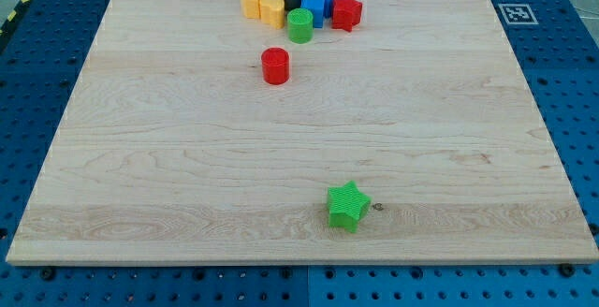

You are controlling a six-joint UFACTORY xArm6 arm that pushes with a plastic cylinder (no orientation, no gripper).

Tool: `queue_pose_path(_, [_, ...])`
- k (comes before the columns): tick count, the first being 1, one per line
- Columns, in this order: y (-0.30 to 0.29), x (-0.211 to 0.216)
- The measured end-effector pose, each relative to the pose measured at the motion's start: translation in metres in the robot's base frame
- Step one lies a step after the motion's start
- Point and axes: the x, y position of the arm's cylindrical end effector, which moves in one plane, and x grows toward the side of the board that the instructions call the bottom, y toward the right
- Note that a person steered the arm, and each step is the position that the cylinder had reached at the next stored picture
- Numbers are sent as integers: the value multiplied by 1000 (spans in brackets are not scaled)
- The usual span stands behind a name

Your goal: Move the yellow hexagon to the top left of the board

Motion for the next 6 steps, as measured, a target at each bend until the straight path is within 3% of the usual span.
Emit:
queue_pose_path(2, [-66,-5])
queue_pose_path(4, [-9,-28])
queue_pose_path(6, [-104,-33])
